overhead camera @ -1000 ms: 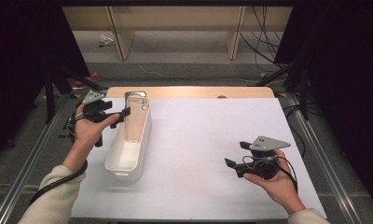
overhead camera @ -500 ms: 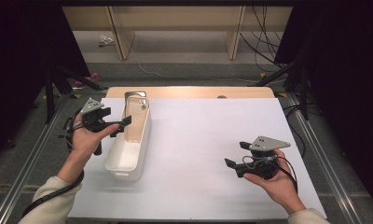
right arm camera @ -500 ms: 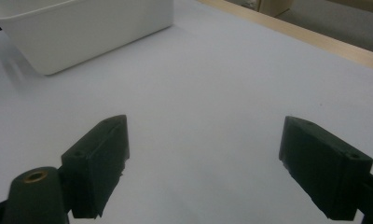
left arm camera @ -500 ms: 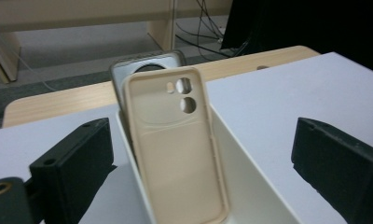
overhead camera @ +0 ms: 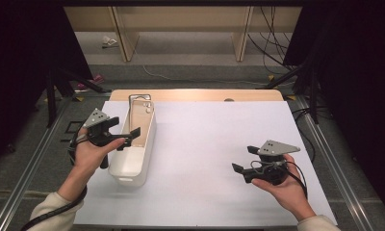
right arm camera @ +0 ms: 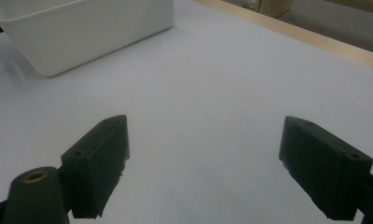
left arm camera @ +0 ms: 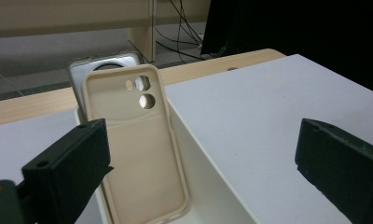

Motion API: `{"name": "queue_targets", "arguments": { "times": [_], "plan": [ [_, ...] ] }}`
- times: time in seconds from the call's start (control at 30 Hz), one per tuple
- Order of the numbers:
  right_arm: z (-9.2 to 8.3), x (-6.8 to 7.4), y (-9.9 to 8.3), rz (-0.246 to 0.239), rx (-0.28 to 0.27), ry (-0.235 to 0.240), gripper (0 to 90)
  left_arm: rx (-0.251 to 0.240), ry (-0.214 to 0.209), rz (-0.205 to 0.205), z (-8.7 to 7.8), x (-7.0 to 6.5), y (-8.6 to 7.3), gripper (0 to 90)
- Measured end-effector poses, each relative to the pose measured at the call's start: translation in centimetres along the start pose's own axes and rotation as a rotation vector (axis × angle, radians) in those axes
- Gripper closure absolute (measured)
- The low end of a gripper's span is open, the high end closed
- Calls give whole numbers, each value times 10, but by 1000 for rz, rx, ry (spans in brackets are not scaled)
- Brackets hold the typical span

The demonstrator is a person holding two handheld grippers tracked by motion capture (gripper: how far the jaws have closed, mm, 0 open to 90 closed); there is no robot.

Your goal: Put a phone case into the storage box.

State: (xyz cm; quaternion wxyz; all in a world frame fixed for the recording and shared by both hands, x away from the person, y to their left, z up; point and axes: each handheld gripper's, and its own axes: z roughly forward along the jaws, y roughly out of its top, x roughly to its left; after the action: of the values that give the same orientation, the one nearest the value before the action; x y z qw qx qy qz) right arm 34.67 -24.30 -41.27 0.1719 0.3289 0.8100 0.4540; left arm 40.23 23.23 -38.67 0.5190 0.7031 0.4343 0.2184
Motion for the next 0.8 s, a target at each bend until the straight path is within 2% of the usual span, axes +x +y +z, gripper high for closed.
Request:
{"name": "queue_targets", "arguments": {
  "times": [0.37, 0.8],
  "plan": [
    [0, 0, 0, 4, -2, 2, 167, 0, -22, 29, -8, -11, -13, 27],
    [-1, -1, 0, 9, -8, 3, 167, -9, -45, 49, -15, -18, -24, 20]
  ]
}}
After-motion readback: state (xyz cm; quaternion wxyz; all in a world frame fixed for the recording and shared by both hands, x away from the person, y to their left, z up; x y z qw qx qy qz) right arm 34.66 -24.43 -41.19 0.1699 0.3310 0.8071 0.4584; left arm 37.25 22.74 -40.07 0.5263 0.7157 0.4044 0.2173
